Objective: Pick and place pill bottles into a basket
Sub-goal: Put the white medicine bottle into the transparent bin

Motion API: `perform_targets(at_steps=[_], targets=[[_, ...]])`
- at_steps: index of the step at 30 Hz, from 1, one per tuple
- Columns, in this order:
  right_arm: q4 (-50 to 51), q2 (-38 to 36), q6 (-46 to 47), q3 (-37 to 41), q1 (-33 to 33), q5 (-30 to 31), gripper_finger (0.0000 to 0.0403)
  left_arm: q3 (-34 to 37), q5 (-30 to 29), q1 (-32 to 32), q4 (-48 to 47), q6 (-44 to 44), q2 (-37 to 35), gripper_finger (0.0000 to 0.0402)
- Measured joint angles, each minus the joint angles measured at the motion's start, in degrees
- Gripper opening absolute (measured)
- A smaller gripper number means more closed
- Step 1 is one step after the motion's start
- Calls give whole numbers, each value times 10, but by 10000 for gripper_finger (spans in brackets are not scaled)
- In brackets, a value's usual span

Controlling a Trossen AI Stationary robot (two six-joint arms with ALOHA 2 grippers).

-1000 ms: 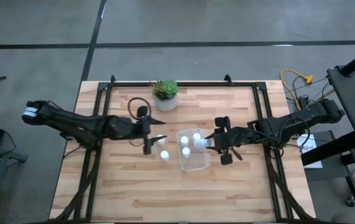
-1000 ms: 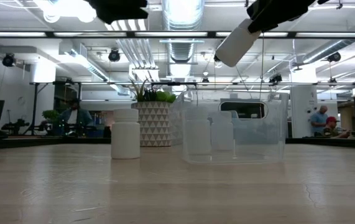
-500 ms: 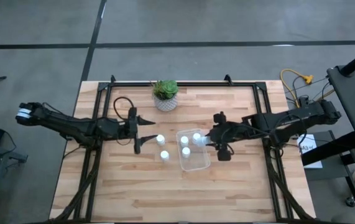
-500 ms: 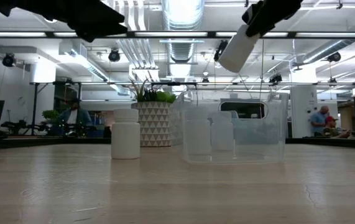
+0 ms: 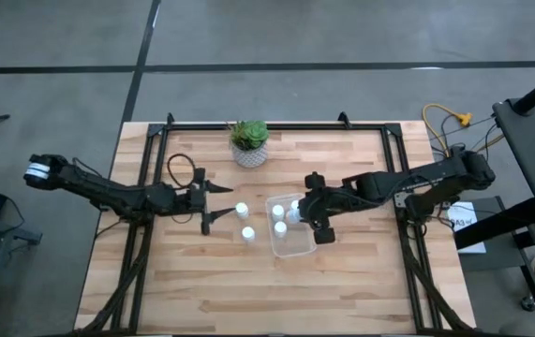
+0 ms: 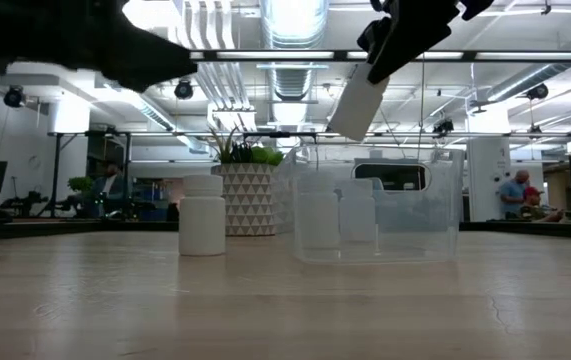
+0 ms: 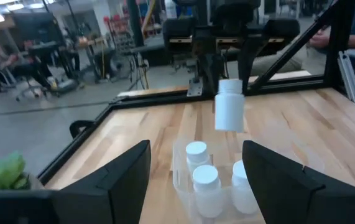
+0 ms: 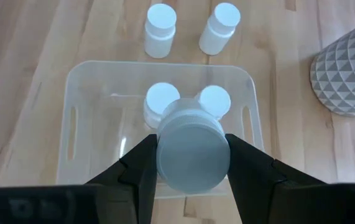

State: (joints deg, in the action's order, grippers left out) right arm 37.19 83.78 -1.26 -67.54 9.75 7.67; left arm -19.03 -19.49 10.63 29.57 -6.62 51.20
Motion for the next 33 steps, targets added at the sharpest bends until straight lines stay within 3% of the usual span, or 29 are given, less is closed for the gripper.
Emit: perform_targets(at_steps=[4, 10, 19, 24, 33], targets=[[1, -7, 0, 4, -6, -5, 147, 66, -2, 0, 74, -3, -32, 235], [-1, -21, -1, 5, -18, -7, 147, 118, -5, 0, 84, -2, -130, 235], [-1, -21, -5, 6, -26, -7, 147, 129, 15, 0, -84, 18, -274, 235], [-7, -21, -7, 6, -27, -7, 147, 131, 113, 0, -122, 17, -312, 235], [-9, -21, -4, 8, -27, -16, 147, 149, 121, 0, -152, 18, -327, 235]])
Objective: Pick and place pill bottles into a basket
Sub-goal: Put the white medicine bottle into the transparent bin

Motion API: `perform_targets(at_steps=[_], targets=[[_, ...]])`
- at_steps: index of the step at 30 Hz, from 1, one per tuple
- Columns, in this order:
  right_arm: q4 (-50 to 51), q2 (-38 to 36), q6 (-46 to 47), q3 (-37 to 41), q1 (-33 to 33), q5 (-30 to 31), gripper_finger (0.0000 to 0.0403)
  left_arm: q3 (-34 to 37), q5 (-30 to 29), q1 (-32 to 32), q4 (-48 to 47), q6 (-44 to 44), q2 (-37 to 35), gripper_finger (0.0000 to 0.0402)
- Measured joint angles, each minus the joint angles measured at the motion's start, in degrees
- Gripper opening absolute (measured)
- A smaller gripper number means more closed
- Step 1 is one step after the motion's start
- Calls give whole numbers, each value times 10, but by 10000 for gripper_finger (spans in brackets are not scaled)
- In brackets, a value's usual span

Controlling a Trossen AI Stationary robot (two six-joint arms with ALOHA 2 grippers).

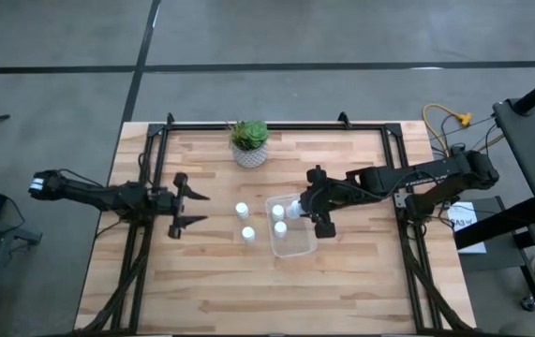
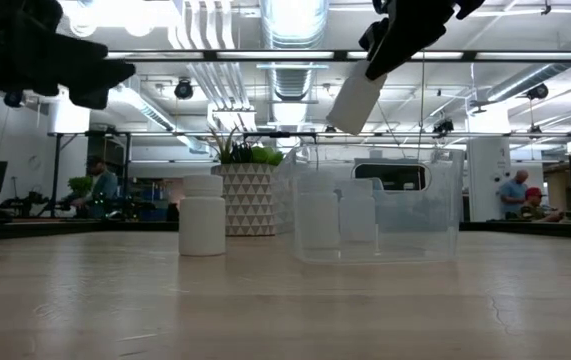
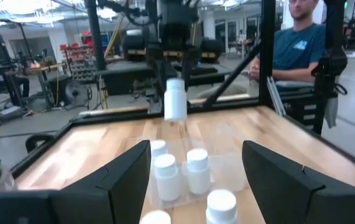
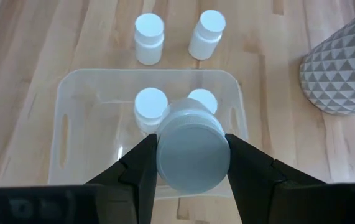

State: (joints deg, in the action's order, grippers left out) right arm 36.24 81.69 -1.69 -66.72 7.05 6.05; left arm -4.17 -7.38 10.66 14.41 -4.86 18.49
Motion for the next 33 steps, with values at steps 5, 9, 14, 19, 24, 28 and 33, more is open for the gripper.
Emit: perform_targets(at_steps=[5, 9, 14, 19, 24, 28, 33], targets=[[0, 0, 1, 0, -2, -6, 147, 18, -5, 0, -1, 0, -26, 235], [0, 0, 2, 0, -3, -6, 147, 17, -6, 0, -8, -16, -57, 235], [3, 0, 5, 0, -3, -17, 147, 14, -6, 0, -62, -16, -98, 235], [7, 0, 9, 0, -4, -18, 147, 16, -17, 0, -103, -15, -141, 235], [9, 0, 10, 1, -4, -18, 147, 16, -19, 0, -140, -6, -171, 235], [9, 0, 10, 2, -4, -18, 147, 18, -19, 0, -145, 9, -163, 235], [17, 0, 13, 5, -9, -21, 147, 19, -19, 0, -164, 28, -148, 235]])
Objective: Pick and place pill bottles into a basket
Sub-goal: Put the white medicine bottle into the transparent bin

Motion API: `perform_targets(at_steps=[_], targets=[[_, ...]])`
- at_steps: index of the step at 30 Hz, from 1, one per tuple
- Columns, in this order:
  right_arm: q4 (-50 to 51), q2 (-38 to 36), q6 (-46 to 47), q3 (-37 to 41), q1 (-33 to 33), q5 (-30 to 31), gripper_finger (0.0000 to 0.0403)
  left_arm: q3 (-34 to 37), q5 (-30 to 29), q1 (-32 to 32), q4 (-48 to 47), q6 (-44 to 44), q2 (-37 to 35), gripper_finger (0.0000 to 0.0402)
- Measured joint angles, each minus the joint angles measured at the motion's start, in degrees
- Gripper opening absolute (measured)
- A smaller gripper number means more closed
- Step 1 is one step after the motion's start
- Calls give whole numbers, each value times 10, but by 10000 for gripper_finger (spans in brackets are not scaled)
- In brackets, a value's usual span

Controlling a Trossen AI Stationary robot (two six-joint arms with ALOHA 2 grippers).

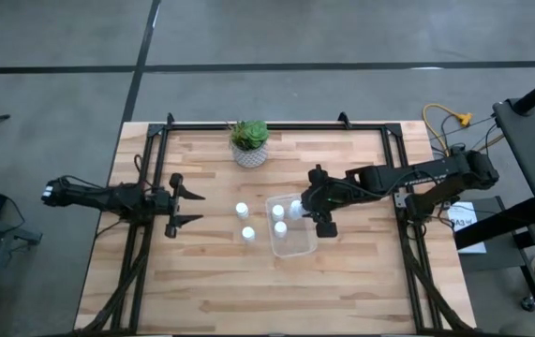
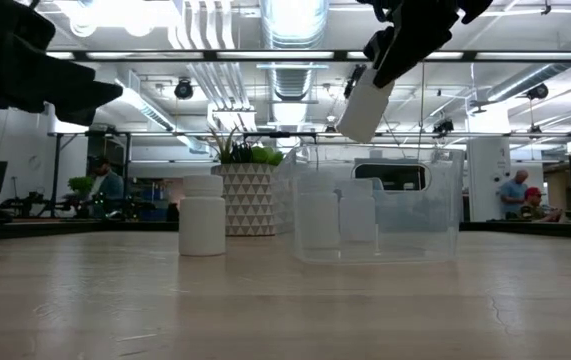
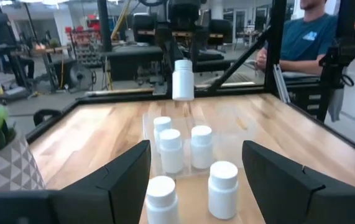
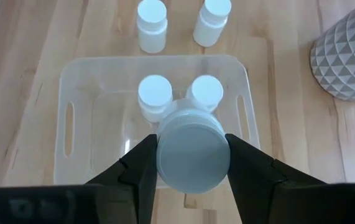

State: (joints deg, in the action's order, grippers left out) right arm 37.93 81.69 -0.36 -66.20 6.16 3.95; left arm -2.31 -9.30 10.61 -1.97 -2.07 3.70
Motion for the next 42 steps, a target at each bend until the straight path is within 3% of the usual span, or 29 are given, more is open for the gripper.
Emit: perform_targets(at_steps=[12, 29, 42], targets=[[37, 8, 34, 4, -6, -15, 147, 0, -1, 0, -1, 2, 19, 235], [36, 138, 29, -41, -6, -75, 147, 0, -2, 0, -1, 2, 45, 235], [52, 168, 21, -43, -6, -75, 147, 0, -2, 0, 0, 4, 70, 235]])
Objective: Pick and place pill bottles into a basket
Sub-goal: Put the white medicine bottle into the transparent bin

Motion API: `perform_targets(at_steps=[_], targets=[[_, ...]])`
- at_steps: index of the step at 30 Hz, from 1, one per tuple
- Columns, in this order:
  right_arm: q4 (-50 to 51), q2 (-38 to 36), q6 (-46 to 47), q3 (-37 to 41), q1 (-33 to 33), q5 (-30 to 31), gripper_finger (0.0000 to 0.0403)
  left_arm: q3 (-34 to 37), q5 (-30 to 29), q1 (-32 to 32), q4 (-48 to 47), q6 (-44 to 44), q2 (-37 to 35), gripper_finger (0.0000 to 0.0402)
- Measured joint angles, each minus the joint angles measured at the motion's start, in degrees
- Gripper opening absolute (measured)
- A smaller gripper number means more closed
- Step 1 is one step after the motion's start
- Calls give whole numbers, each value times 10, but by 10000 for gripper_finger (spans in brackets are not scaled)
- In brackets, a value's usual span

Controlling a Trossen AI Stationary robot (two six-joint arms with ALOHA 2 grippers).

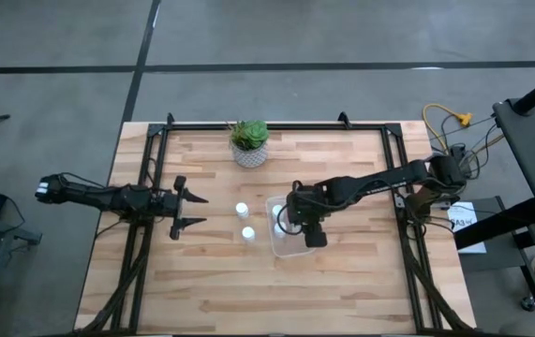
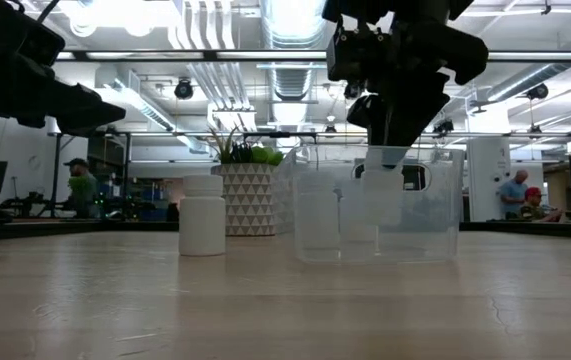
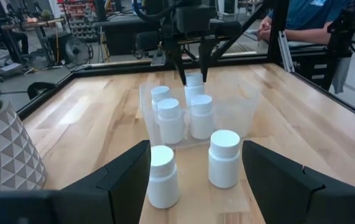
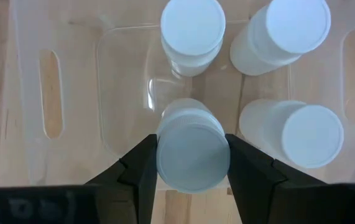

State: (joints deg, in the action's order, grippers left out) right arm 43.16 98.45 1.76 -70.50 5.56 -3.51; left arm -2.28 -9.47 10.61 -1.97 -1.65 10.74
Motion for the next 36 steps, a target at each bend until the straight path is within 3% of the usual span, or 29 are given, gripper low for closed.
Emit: perform_targets(at_steps=[36], targets=[[16, 0, 8, 1, -19, -11, 147, 1, 0, 0, 7, -2, -4, 235]])
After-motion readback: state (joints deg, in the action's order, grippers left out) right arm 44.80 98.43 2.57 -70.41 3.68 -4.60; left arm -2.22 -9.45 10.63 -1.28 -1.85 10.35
